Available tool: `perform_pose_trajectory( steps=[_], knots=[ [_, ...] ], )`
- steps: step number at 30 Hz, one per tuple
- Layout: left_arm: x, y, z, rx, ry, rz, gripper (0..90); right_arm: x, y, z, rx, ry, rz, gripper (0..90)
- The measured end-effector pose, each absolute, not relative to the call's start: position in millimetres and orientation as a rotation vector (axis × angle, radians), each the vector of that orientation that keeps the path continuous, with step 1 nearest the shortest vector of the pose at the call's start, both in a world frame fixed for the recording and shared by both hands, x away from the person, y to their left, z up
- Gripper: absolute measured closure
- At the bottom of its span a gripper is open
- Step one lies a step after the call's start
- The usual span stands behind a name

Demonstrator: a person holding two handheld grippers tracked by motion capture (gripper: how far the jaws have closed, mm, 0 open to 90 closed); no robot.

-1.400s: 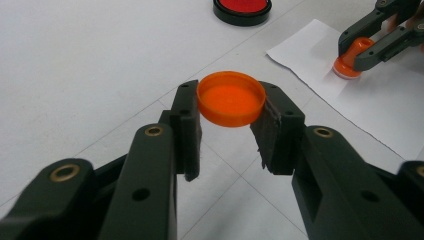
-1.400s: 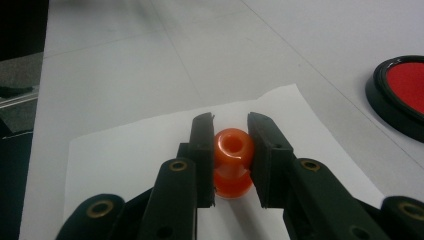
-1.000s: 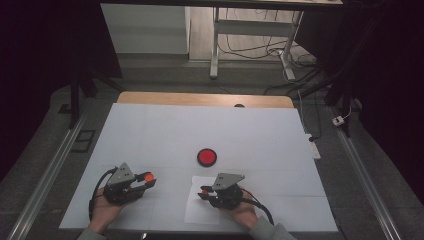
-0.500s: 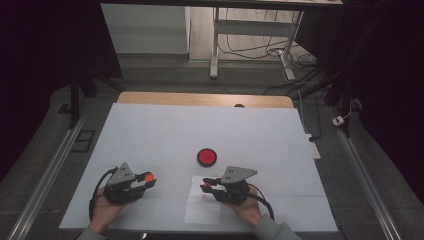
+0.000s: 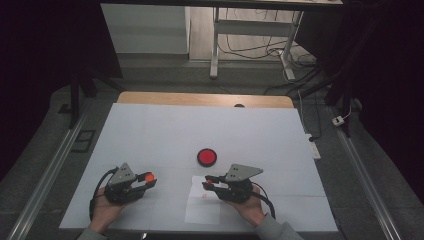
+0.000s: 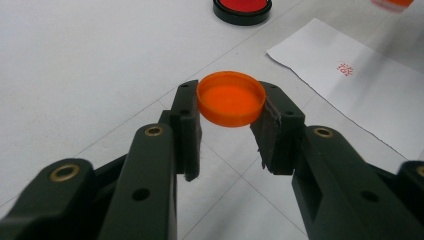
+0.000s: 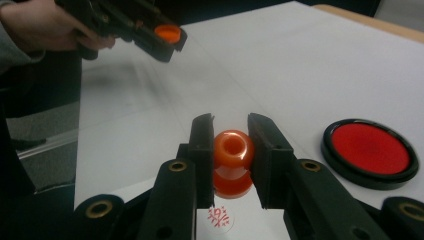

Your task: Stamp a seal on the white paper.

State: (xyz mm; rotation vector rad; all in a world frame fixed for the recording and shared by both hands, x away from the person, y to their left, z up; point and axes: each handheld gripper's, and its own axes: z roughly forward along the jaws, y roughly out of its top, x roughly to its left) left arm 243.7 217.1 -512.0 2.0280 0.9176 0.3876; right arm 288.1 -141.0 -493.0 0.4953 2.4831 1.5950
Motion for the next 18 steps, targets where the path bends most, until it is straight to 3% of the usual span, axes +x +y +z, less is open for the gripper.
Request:
perform_pose_trajectory(
  steps=[18],
  knots=[
    [244, 216, -512, 2.034, 0.91, 0.389, 64.6, 296, -164, -469, 0.572, 2.343, 1.685, 72.0]
  ],
)
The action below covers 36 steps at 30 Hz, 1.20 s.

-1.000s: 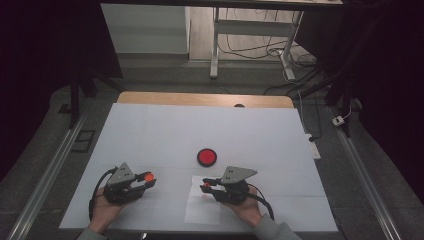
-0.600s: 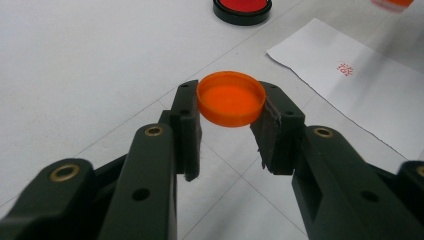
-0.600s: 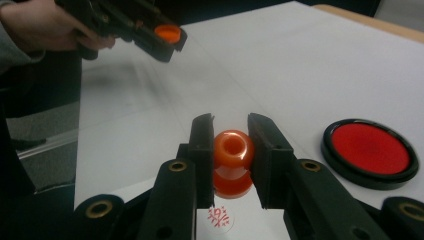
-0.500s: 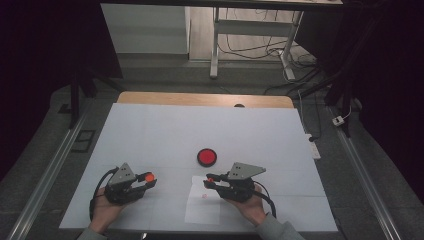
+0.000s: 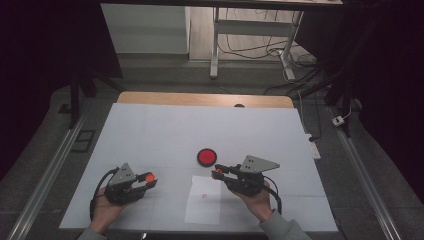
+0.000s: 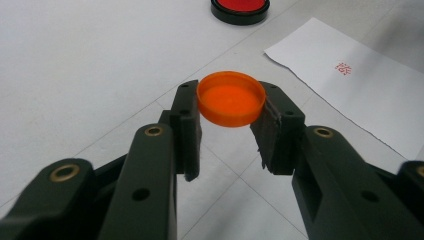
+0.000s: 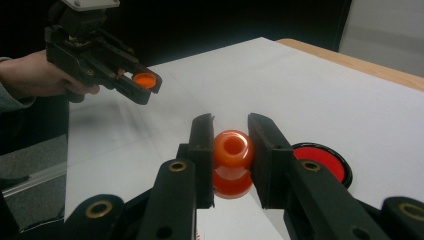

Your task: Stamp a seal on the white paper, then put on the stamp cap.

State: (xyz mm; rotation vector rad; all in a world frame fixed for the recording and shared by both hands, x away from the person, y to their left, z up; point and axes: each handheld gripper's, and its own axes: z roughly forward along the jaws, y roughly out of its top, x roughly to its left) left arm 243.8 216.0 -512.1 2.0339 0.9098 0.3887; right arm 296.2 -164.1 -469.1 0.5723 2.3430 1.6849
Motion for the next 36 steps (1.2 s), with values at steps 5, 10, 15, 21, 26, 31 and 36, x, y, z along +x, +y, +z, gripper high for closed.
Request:
perform_pose_trajectory(
  steps=[5, 10, 15, 21, 26, 31, 36],
  knots=[
    [243, 216, -512, 2.031, 0.912, 0.39, 64.6, 296, -165, -468, 0.57, 2.344, 1.68, 72.0],
    [243, 215, -510, 2.029, 0.905, 0.391, 64.6, 296, -166, -466, 0.566, 2.336, 1.683, 72.0],
    [243, 215, -509, 2.023, 0.902, 0.394, 64.6, 296, -165, -467, 0.564, 2.342, 1.676, 72.0],
    [243, 212, -508, 2.031, 0.891, 0.393, 64.6, 297, -165, -468, 0.564, 2.345, 1.673, 71.9],
    [244, 209, -508, 2.03, 0.882, 0.391, 64.6, 296, -164, -468, 0.567, 2.346, 1.671, 71.9],
    [245, 206, -506, 2.034, 0.868, 0.388, 64.6, 297, -164, -468, 0.568, 2.343, 1.678, 71.9],
    [247, 198, -503, 2.043, 0.839, 0.38, 64.6, 298, -165, -468, 0.581, 2.342, 1.681, 71.9]
  ],
)
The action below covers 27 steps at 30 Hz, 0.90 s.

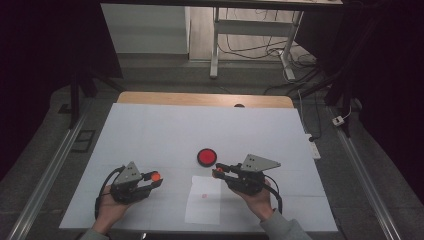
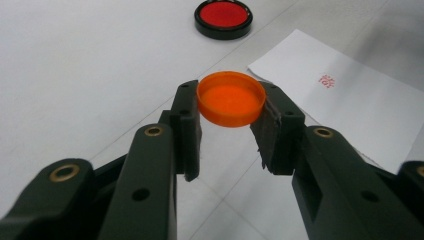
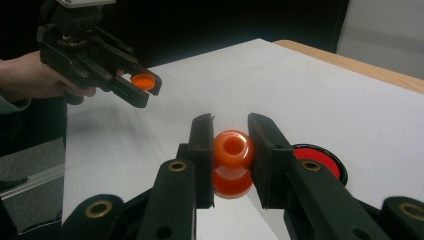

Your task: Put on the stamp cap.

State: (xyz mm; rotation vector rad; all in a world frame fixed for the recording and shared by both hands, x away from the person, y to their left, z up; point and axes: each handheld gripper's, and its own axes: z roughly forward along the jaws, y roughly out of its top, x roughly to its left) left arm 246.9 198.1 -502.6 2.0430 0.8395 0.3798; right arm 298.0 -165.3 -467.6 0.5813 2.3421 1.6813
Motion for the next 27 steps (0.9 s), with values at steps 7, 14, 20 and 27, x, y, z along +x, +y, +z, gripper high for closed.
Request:
perform_pose_trajectory(
  steps=[7, 14, 20, 27],
  knots=[
    [249, 189, -500, 2.043, 0.811, 0.351, 64.6, 298, -166, -467, 0.583, 2.339, 1.681, 71.9],
    [255, 177, -496, 2.059, 0.781, 0.343, 64.6, 298, -166, -466, 0.581, 2.336, 1.685, 71.9],
    [261, 166, -491, 2.068, 0.748, 0.34, 64.6, 298, -167, -465, 0.583, 2.331, 1.689, 71.9],
    [263, 156, -489, 2.073, 0.722, 0.335, 64.6, 299, -167, -465, 0.585, 2.331, 1.691, 71.9]
  ],
)
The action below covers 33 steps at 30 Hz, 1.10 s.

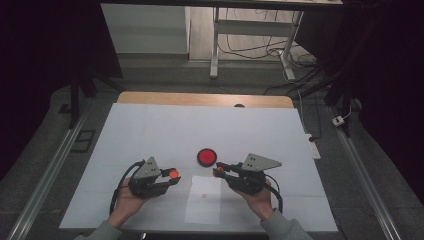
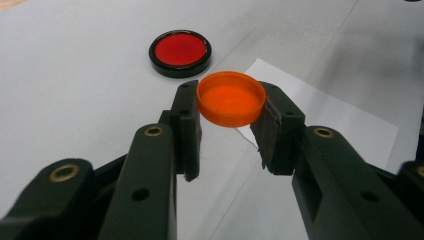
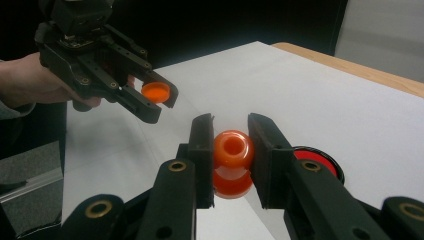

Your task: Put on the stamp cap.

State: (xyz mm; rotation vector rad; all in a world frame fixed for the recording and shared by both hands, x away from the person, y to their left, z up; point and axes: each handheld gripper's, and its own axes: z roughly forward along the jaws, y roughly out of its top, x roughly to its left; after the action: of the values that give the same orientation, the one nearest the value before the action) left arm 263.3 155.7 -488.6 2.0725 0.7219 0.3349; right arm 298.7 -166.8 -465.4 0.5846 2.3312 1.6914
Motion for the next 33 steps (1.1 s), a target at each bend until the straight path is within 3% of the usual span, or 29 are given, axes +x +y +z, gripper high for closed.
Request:
perform_pose_trajectory(
  steps=[33],
  knots=[
    [278, 109, -492, 2.141, 0.635, 0.314, 64.6, 297, -164, -465, 0.572, 2.336, 1.697, 71.9]
  ],
)
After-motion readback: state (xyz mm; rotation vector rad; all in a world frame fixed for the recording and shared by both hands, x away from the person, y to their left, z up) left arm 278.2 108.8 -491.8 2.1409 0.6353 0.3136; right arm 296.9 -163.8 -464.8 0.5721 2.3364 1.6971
